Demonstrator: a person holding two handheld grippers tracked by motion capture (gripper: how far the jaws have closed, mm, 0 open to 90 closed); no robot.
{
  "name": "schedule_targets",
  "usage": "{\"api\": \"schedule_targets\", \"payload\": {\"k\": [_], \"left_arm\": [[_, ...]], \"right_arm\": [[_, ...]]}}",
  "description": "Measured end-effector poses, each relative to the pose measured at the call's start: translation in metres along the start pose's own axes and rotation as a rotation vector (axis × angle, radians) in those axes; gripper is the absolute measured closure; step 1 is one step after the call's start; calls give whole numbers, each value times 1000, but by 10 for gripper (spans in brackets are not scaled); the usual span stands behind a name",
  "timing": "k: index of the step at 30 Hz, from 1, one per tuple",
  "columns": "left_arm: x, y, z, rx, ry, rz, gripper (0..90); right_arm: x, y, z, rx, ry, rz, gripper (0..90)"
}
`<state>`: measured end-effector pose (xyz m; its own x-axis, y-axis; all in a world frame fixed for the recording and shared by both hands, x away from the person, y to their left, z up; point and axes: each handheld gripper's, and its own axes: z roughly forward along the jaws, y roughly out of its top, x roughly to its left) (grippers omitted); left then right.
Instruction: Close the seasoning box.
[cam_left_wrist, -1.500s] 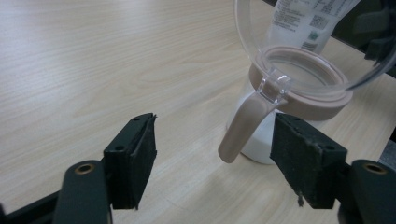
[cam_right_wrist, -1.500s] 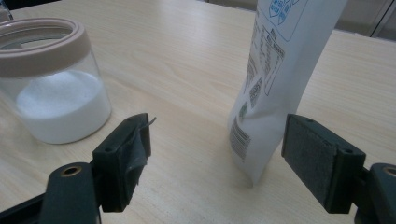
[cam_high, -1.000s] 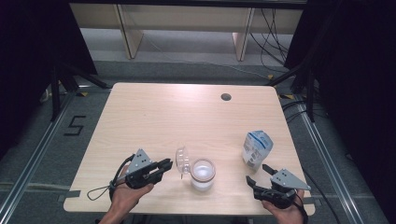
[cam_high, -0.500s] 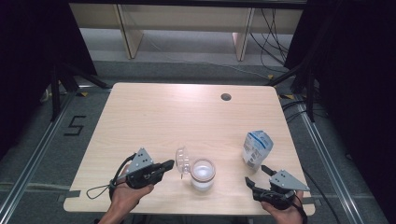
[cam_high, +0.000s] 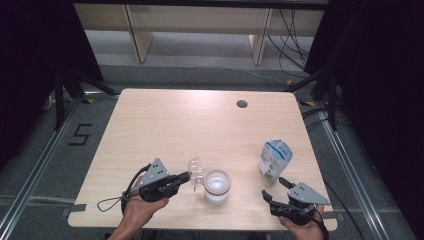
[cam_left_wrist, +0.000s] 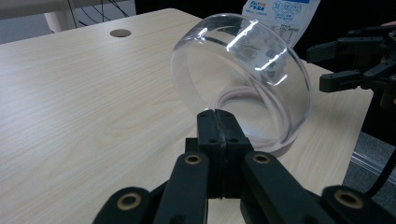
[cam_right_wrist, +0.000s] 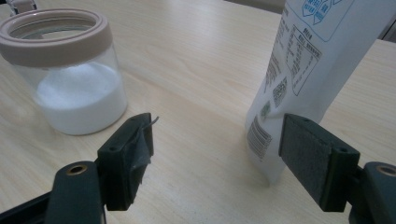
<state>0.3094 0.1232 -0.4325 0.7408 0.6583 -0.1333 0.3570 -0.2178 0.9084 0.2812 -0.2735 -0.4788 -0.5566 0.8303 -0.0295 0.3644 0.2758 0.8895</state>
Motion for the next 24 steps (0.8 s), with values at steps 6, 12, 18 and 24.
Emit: {"api": "schedule_targets", "payload": {"k": [6,12,18,24], "left_arm": [[1,1,1,-1,-4,18,893],[0,1,3,-9,-15,28,893],[-1,3,3,-5,-10,29,893],[-3,4,5,-7,-13,28,891]], "right_arm": [[0,0,0,0,1,4,272],[0,0,0,-1,5,5,272],[0,0,0,-1,2,3,272],[0,0,1,-4,18,7,272]]}}
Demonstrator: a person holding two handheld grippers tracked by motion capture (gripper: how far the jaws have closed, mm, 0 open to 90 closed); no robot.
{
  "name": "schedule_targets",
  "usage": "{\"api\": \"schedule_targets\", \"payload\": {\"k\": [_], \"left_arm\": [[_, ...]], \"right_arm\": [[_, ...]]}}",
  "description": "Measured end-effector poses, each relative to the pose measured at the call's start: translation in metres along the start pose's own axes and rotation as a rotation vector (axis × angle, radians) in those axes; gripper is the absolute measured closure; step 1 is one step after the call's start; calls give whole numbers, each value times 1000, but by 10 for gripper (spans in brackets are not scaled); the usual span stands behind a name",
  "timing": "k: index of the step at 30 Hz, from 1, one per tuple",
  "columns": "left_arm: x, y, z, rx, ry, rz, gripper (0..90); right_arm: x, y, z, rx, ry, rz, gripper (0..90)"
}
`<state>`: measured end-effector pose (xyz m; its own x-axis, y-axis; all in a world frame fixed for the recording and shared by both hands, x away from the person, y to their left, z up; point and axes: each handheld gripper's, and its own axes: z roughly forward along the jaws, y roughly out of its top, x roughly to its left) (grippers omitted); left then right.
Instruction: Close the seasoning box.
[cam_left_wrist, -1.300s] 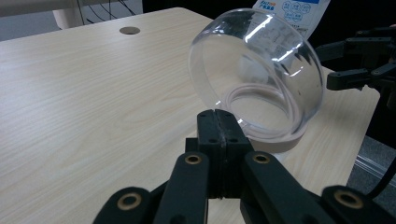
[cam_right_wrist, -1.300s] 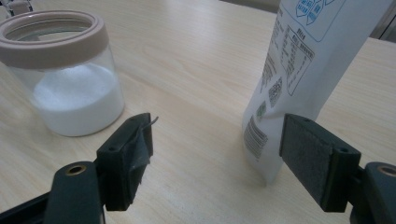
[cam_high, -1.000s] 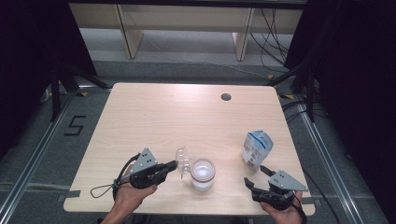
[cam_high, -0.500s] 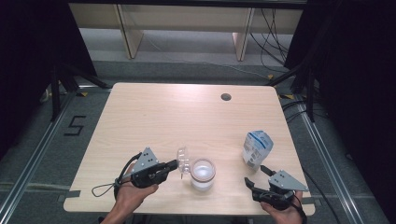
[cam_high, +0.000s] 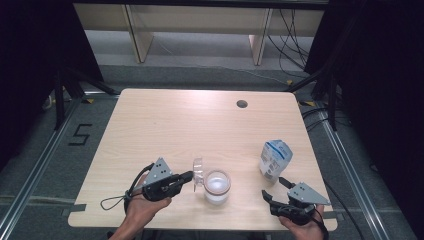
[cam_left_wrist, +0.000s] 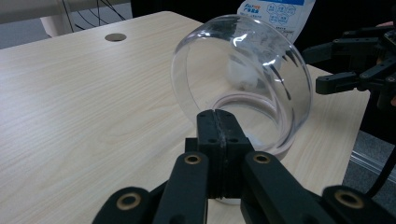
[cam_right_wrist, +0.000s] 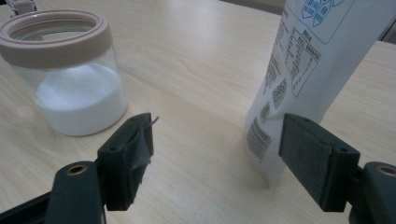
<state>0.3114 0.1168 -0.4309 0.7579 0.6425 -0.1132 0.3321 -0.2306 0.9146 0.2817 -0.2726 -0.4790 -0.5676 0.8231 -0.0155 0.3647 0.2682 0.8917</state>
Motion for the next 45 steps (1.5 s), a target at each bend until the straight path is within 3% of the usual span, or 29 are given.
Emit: {"api": "schedule_targets", "payload": {"k": [11,13,19,23,34,37,39,42,45], "left_arm": [[-2,1,4,-6,-16,7,887],[-2,2,4,5,-12,15,887],[-3,1,7,8,-17,16,883],[-5,1,8,13,-19,17,879],[-7,2,12,12,-35,21,855],[-7,3,10,19,-47,12,812],[-7,2,10,3,-71,-4,748],[-7,2,8,4,-75,-35,630],[-7,0,5,16,-75,-40,540]], "right_arm": [[0,0,0,2,1,2,272],[-1,0,0,-2,-22,-27,272],[0,0,0,7,-4,-4,271],[-1,0,0,-1,-20,-23,272],[0,0,0,2,-17,-15,272],[0,0,0,0,-17,-21,272],[0,1,0,2,-7,-8,272],[0,1,0,5,-4,-8,272],[0,1,0,0,2,-9,272]]}}
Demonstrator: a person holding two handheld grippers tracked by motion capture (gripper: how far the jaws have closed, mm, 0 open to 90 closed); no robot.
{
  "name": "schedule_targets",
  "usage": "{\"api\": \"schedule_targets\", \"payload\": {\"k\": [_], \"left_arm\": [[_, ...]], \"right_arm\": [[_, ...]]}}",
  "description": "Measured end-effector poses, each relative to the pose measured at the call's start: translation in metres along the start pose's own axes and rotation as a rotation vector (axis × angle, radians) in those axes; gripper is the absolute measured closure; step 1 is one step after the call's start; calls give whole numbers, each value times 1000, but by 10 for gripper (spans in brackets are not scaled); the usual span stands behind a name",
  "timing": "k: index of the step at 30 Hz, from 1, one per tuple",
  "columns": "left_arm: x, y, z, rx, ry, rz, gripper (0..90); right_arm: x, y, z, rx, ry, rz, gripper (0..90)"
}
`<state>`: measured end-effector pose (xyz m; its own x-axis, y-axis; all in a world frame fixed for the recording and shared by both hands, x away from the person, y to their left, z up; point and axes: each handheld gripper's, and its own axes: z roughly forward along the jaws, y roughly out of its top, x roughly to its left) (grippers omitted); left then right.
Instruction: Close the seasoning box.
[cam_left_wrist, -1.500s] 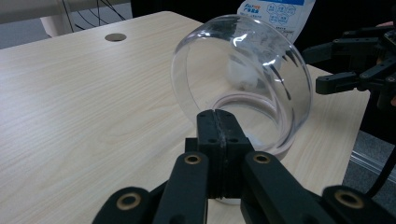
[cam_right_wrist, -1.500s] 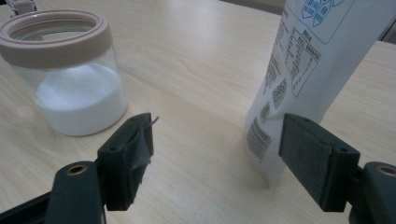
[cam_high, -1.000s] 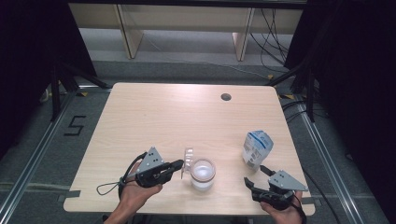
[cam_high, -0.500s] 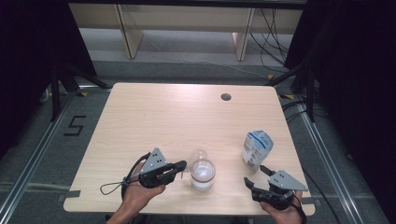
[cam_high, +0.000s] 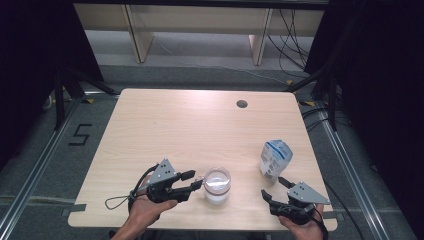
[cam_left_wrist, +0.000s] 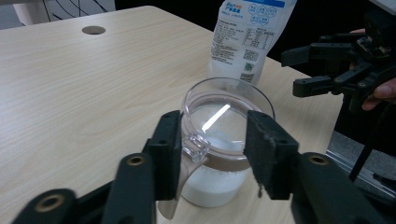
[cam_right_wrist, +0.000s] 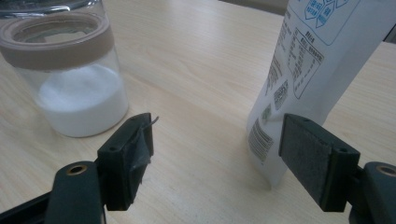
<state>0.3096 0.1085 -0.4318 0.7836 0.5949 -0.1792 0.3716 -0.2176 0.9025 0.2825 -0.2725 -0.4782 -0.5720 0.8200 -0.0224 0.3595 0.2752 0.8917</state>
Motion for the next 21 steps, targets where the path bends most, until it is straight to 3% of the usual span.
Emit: {"api": "schedule_targets", "payload": {"k": [4,8,10,21], "left_arm": [[-1,-3,-2,17,1,-26,420],[0,-9,-5,28,14,-25,368],[3,-13,-6,34,22,-35,342],[14,-31,-16,55,68,-73,291]], "right_arm": [[1,0,0,0,1,6,268],[3,1,0,-7,19,28,258],[0,2,0,-16,28,11,250],[2,3,1,-29,53,26,180]]}}
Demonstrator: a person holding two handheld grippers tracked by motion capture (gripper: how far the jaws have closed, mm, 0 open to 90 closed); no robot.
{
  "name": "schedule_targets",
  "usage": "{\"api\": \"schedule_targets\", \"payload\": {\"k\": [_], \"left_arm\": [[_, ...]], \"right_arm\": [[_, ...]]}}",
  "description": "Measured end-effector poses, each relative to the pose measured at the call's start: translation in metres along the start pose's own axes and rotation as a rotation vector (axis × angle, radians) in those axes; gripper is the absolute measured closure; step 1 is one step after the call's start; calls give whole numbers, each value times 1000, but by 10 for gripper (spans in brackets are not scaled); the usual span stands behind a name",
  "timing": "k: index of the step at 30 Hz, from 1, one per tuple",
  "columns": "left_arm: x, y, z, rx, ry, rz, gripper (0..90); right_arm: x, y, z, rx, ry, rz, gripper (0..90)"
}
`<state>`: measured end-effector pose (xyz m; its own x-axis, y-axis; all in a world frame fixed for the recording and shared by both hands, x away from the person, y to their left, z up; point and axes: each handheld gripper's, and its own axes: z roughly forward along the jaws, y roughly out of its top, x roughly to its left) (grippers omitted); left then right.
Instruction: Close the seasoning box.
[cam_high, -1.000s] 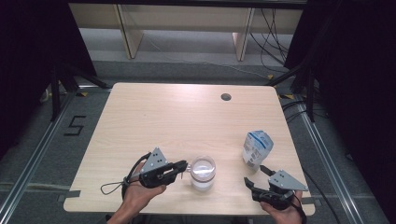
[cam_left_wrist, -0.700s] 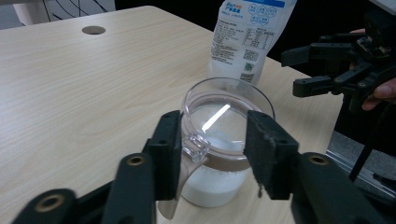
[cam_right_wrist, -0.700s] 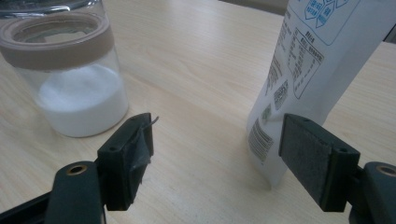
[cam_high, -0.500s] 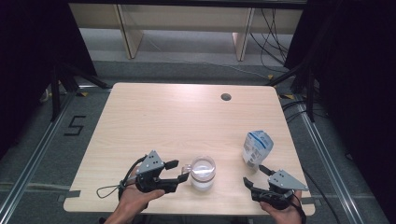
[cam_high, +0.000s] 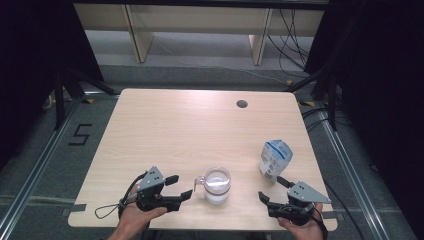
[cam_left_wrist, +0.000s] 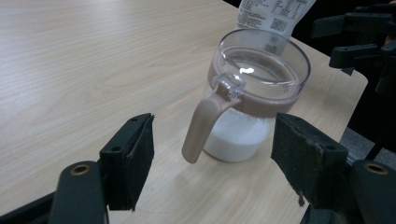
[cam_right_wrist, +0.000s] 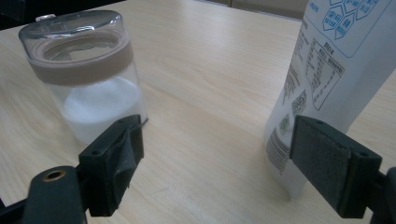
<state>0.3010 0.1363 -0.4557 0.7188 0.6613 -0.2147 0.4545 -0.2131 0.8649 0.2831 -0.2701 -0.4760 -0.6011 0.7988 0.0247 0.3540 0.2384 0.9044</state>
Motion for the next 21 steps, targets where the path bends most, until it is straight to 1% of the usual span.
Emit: {"api": "schedule_targets", "payload": {"k": [1,2,3,4,5,6,7,8,9,10,11,13,14,15,16,17,18,19,20,21], "left_arm": [[1,-1,-1,2,4,-3,290],[1,-2,-1,-1,8,-24,289],[3,-3,-2,-1,4,-7,285],[2,-4,-2,0,17,-21,284],[2,-5,-3,4,18,-23,283],[2,-6,-3,6,21,-29,282],[2,-8,-3,-2,21,-32,282],[2,-8,-4,8,25,-24,282],[2,-9,-5,7,25,-22,280],[2,-10,-5,9,23,-5,278],[0,-12,-5,9,35,-22,277],[0,-15,-6,17,35,-19,271],[1,-16,-7,17,26,-6,269],[0,-18,-7,19,34,-19,268],[0,-19,-7,15,32,-20,266],[0,-20,-7,19,34,-16,263],[0,-21,-8,26,40,-23,259],[0,-23,-7,26,33,-24,257],[0,-24,-7,23,30,-29,255],[0,-25,-8,33,37,-24,253]], "right_arm": [[0,0,0,4,4,0,179],[0,0,1,3,10,-3,179],[-1,-1,1,4,5,-13,179],[-2,-1,1,-2,8,-19,178],[-2,-1,1,-4,5,-23,178],[-1,-1,1,4,14,4,178],[-1,-1,1,4,14,3,177],[-1,-1,2,3,17,-1,177],[-2,-1,2,-7,9,-25,175],[1,-1,0,6,12,23,163],[1,0,0,10,18,27,158],[-1,0,1,-7,19,-7,158],[-1,0,3,-16,38,-20,158],[1,0,2,-4,32,-10,158],[1,0,1,6,34,-13,158],[2,0,1,3,32,-11,158],[1,0,1,3,31,-24,158],[2,1,1,-2,30,-8,158],[3,1,1,-6,30,-6,158],[5,1,1,-8,29,11,158]]}}
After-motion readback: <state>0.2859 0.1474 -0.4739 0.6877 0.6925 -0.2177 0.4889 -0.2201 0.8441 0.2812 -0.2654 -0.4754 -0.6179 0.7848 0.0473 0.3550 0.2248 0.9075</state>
